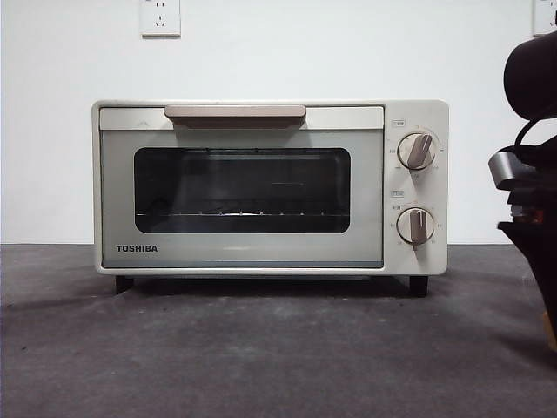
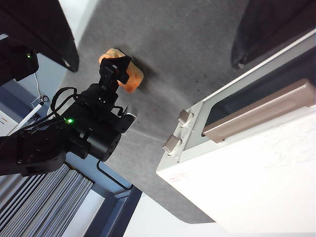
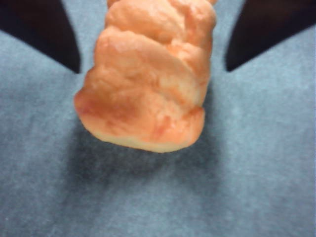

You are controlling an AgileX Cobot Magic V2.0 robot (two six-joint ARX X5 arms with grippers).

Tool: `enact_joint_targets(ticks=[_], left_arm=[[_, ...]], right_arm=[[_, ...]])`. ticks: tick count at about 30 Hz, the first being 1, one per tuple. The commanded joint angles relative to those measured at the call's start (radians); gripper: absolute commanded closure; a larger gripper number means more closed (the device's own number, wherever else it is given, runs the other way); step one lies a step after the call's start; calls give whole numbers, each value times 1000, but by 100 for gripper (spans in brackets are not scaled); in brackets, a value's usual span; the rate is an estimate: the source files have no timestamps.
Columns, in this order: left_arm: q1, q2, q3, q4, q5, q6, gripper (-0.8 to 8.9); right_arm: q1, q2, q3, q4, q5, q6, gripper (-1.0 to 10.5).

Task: The left arm flap open the oven, the right arm pick bread and place it into oven, the left arm flap close the oven

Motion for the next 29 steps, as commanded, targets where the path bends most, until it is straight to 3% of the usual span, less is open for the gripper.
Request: enact_joint_targets(ticks=[1,8,18,25,29], left_arm=[[-6,8,18,8,1,17,318],[-6,26,18,-21,-6,16,318],[-6,47,18,-45,-6,-4,333],[-7,90,19,-64,-5,-10,551],[-13,150,34,-77,-5,-14,719]], right_arm=[[14,10,3,6,5,10,641],[24,-10,11,3,2,2,831],[24,-251,93,-144,-30,2,851],[24,-546,112,-139,-170,16,851],[24,-689,112,-84,-184,27,851]])
